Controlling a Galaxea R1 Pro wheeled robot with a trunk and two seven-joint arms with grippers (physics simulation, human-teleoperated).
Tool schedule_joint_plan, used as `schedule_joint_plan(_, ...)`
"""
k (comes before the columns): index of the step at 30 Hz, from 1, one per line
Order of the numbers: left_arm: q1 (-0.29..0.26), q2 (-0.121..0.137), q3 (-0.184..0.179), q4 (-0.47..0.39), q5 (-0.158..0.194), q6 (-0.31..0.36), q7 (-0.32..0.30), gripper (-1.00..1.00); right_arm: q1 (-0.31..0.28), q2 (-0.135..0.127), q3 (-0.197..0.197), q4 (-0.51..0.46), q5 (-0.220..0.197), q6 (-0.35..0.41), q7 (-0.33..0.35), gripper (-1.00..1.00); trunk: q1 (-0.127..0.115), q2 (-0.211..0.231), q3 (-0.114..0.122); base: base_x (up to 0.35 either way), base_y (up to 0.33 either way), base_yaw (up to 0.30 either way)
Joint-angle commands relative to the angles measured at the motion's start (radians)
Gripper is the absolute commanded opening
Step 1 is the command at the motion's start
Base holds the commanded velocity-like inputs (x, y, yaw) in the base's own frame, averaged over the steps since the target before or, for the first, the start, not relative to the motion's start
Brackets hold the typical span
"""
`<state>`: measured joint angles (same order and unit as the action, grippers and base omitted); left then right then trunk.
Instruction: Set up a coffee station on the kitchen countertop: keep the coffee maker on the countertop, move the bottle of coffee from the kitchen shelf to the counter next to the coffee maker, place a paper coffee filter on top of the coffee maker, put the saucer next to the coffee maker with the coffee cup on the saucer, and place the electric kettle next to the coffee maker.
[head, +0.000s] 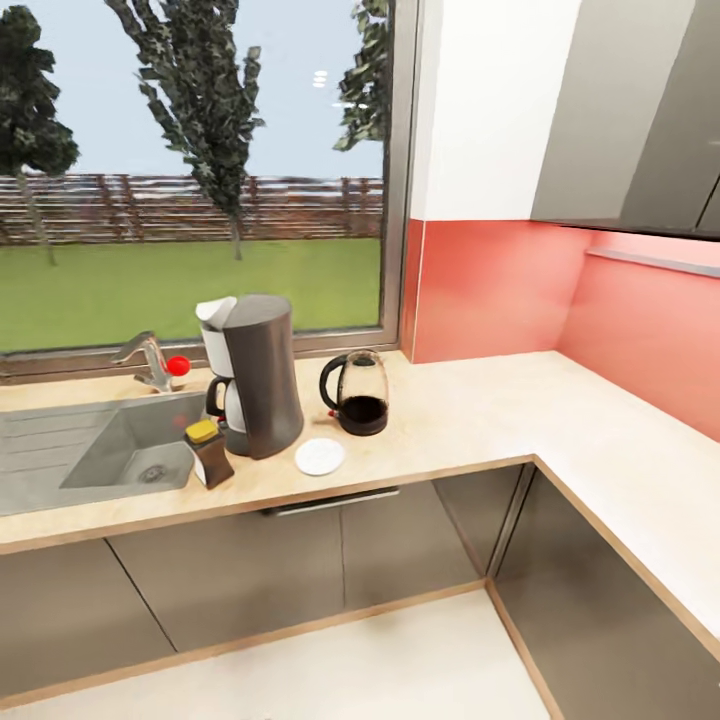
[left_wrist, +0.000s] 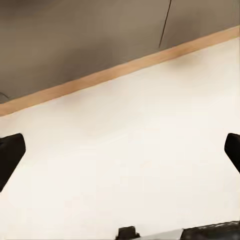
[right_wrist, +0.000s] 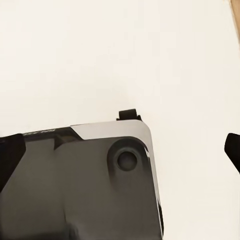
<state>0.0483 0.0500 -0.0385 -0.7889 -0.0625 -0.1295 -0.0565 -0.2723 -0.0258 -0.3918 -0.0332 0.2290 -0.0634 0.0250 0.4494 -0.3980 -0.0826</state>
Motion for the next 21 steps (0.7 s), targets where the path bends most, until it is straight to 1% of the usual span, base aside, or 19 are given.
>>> schedule_joint_plan(1, 0.001, 0.003, 0.000, 0.061, -0.007, 0.000, 0.002, 1.00, -0.001, 0.000, -0.009, 0.001, 0.009, -0.003, 0.003, 1.00, 0.001, -0.002, -0.002, 0.000, 0.000, 0.277)
schedule_joint_plan(2, 0.001, 0.004, 0.001, 0.090, -0.007, 0.001, 0.002, 1.00, -0.001, 0.000, -0.009, 0.001, 0.009, -0.003, 0.003, 1.00, 0.001, -0.002, -0.002, 0.000, 0.000, 0.277)
schedule_joint_plan(3, 0.002, 0.005, 0.003, 0.146, -0.008, 0.003, 0.004, 1.00, -0.001, 0.000, -0.009, 0.001, 0.009, -0.003, 0.003, 1.00, 0.001, -0.002, -0.003, 0.000, 0.000, 0.277)
schedule_joint_plan(4, 0.003, 0.008, 0.004, 0.229, -0.008, 0.006, 0.005, 1.00, -0.001, 0.000, -0.009, 0.001, 0.009, -0.003, 0.003, 1.00, 0.001, -0.002, -0.003, 0.000, 0.000, 0.277)
schedule_joint_plan(6, 0.002, 0.012, 0.006, 0.333, -0.008, 0.009, 0.013, 1.00, -0.001, 0.001, -0.009, 0.001, 0.009, -0.003, 0.003, 1.00, 0.001, -0.002, -0.004, 0.000, 0.000, 0.277)
schedule_joint_plan(7, 0.002, 0.013, 0.006, 0.356, -0.008, 0.009, 0.017, 1.00, -0.001, 0.001, -0.009, 0.001, 0.009, -0.003, 0.003, 1.00, 0.001, -0.002, -0.005, 0.000, 0.000, 0.277)
schedule_joint_plan(8, 0.001, 0.015, 0.006, 0.400, -0.008, 0.010, 0.030, 1.00, -0.001, 0.001, -0.008, 0.001, 0.009, -0.003, 0.003, 1.00, 0.001, -0.002, -0.005, 0.000, 0.000, 0.277)
schedule_joint_plan(10, 0.001, 0.015, 0.006, 0.478, -0.008, 0.028, 0.083, 1.00, -0.001, 0.005, -0.008, 0.001, 0.010, -0.002, 0.005, 1.00, 0.001, -0.002, -0.006, 0.000, 0.000, 0.277)
schedule_joint_plan(11, 0.001, 0.013, 0.005, 0.507, -0.007, 0.064, 0.122, 1.00, -0.001, 0.006, -0.007, 0.001, 0.010, -0.001, 0.007, 1.00, 0.001, -0.002, -0.007, 0.000, 0.000, 0.277)
schedule_joint_plan(13, 0.000, 0.009, 0.005, 0.540, -0.006, 0.155, 0.185, 1.00, -0.001, 0.007, -0.007, 0.002, 0.009, 0.001, 0.010, 1.00, 0.001, -0.002, -0.008, 0.000, 0.000, 0.277)
schedule_joint_plan(14, 0.000, 0.009, 0.005, 0.544, -0.005, 0.172, 0.194, 1.00, -0.001, 0.007, -0.007, 0.002, 0.009, 0.001, 0.010, 1.00, 0.001, -0.002, -0.008, 0.000, 0.000, 0.277)
schedule_joint_plan(15, -0.001, 0.009, 0.005, 0.550, -0.004, 0.205, 0.208, 1.00, -0.001, 0.007, -0.007, 0.002, 0.009, 0.002, 0.012, 1.00, 0.001, -0.002, -0.009, 0.000, 0.000, 0.277)
schedule_joint_plan(18, -0.002, 0.010, 0.006, 0.555, -0.002, 0.257, 0.227, 1.00, -0.001, 0.009, -0.006, 0.003, 0.009, 0.003, 0.013, 1.00, 0.001, -0.002, -0.010, 0.000, 0.000, 0.277)
schedule_joint_plan(21, -0.002, 0.011, 0.006, 0.556, 0.000, 0.277, 0.234, 1.00, -0.001, 0.013, -0.006, 0.004, 0.011, 0.004, 0.013, 1.00, 0.001, -0.002, -0.012, 0.000, 0.000, 0.277)
